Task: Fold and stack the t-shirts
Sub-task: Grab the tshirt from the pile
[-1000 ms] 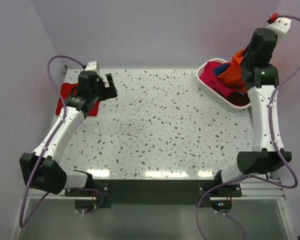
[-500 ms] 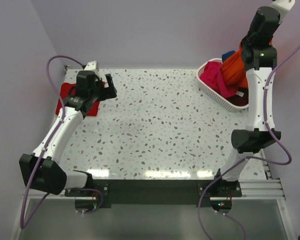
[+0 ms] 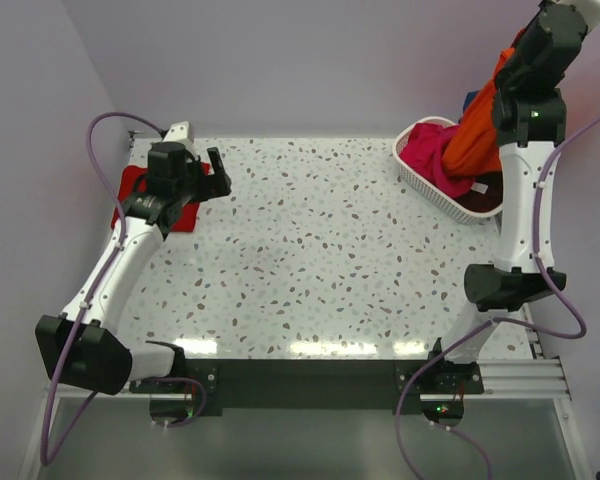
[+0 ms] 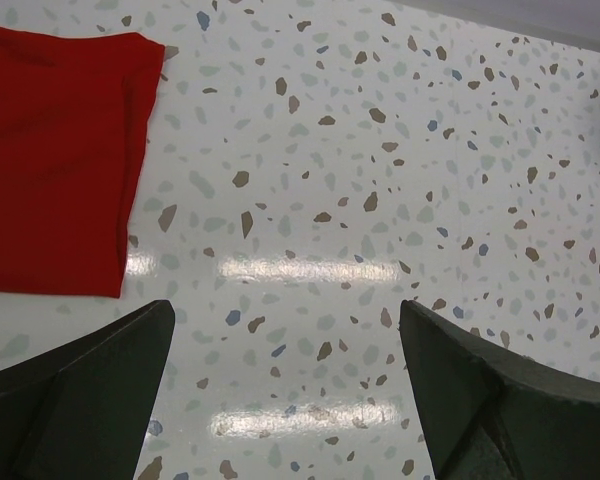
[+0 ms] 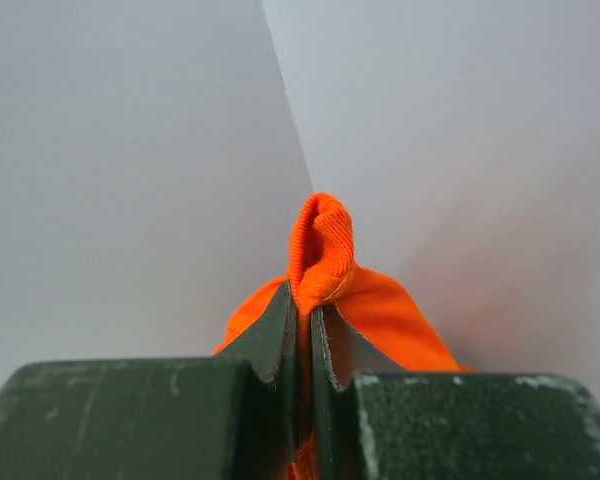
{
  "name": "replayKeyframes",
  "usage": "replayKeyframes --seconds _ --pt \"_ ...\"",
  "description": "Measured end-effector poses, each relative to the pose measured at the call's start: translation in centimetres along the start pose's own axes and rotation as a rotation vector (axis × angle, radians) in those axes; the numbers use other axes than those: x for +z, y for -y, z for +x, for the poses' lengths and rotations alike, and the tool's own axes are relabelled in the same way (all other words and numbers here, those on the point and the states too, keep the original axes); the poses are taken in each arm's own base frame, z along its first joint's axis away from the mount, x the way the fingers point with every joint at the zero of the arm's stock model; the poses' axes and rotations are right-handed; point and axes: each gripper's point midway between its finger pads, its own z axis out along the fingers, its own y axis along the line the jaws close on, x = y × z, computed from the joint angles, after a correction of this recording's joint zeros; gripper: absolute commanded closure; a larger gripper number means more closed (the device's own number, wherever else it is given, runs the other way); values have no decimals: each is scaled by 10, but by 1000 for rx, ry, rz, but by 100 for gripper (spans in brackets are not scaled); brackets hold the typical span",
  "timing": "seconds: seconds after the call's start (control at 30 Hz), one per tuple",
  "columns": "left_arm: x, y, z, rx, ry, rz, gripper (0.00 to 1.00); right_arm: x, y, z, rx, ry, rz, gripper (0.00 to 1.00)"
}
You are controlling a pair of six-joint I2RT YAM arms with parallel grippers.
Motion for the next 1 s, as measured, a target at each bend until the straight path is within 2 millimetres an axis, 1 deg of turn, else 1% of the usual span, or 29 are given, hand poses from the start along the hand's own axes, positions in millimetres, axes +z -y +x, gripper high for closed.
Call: replayKeyframes --seconds 0.2,0.27,0.33,0.4,0.53,0.6,0.67,0.83,0.9,1.0 --pt "0 -1 4 0 -7 1 0 1 0 -41 103 129 12 100" --pt "-1 -2 7 0 -13 -2 0 3 0 -53 132 175 21 100" --pt "-2 -4 12 0 -20 -5 0 9 -1 -61 155 219 41 100" --pt "-4 -5 14 0 -23 -6 0 16 -4 -60 169 247 60 100" --pt "-9 -8 15 -3 -22 -12 0 31 -13 -41 173 241 70 100" --pt "-11 -9 14 -4 -16 -14 0 33 -16 -36 192 231 66 100" --pt "-13 -9 13 -4 -12 -13 0 34 -18 -35 224 229 59 100" --pt "-15 -11 14 -8 -12 -17 0 23 -25 -49 335 228 -13 100" --pt "-15 -12 15 -10 -14 -18 0 13 -29 -59 384 222 -71 100" --pt "-16 -12 15 -11 -14 -18 0 -8 -34 -81 470 224 -167 100"
